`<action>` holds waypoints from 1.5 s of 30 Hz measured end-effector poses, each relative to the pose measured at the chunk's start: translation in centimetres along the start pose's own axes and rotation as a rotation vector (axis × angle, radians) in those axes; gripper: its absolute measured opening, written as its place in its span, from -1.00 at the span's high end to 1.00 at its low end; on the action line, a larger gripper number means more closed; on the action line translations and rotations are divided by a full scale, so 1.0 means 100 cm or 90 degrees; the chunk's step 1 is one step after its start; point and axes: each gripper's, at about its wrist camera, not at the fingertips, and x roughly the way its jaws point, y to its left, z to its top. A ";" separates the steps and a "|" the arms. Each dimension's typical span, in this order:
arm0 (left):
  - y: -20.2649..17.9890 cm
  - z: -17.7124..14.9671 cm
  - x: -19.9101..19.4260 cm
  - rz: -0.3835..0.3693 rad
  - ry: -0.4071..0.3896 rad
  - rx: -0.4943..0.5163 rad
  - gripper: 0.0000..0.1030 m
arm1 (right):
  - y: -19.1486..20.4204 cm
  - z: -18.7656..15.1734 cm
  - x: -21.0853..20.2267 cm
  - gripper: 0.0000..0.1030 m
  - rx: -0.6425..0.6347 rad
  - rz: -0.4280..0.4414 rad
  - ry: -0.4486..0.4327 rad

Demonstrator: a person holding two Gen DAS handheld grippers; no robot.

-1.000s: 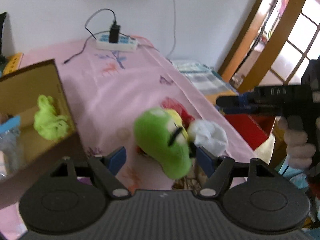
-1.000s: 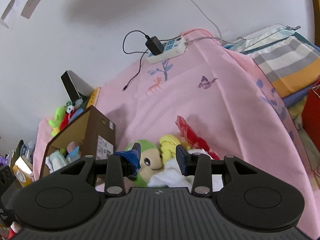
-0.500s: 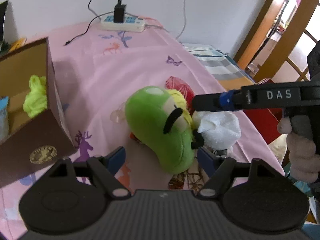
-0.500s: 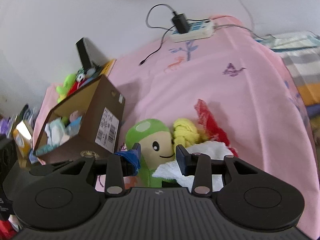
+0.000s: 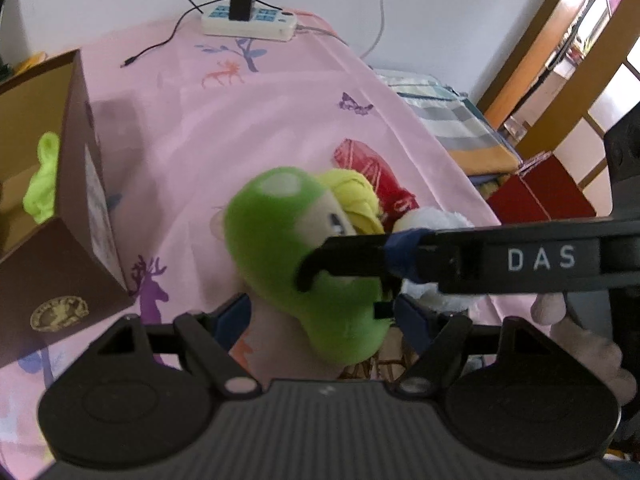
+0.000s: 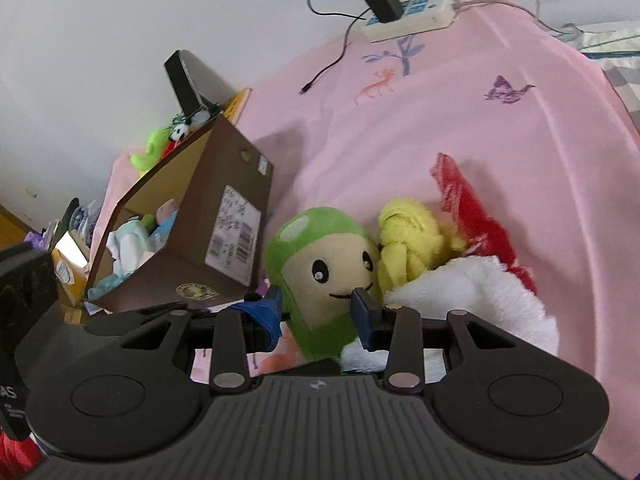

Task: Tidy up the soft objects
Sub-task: 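Grasp the green mushroom plush with the right gripper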

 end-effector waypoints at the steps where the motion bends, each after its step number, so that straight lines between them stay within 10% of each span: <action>1: -0.002 0.000 0.001 0.005 0.001 0.009 -0.50 | 0.000 -0.001 0.001 0.58 0.007 0.010 0.002; 15: 0.029 -0.010 0.005 -0.035 0.010 -0.037 -0.55 | -0.005 0.000 0.009 0.58 0.078 0.066 0.009; 29: 0.050 -0.020 -0.001 -0.060 0.022 -0.064 -0.67 | -0.018 0.004 0.009 0.67 0.069 -0.063 -0.011; 45: 0.046 -0.023 0.007 -0.039 0.018 -0.050 -0.76 | -0.005 0.004 0.041 0.49 0.058 0.045 0.097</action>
